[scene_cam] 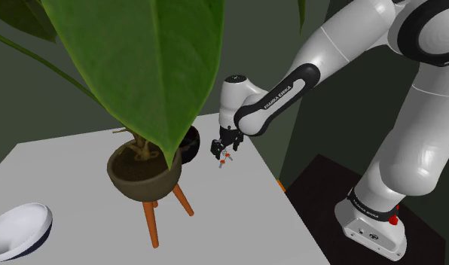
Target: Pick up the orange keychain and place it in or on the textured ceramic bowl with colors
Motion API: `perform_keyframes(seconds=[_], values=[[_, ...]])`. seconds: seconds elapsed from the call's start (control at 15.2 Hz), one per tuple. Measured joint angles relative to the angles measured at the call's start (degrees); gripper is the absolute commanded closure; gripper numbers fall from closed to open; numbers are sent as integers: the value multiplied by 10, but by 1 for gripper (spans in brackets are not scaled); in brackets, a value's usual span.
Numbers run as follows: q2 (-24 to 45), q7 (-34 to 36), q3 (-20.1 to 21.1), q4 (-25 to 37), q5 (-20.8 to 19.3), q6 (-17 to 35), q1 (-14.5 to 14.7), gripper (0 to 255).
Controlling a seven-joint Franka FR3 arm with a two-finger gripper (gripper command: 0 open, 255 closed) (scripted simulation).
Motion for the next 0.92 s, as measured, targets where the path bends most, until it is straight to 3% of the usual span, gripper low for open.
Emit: perform_keyframes(seconds=[0.07, 0.13, 0.92], values=[[0, 0, 0, 0, 0, 0, 0, 0], [0, 0, 0, 0, 0, 0, 0, 255], [-9, -3, -1, 2, 3, -9, -1, 255]])
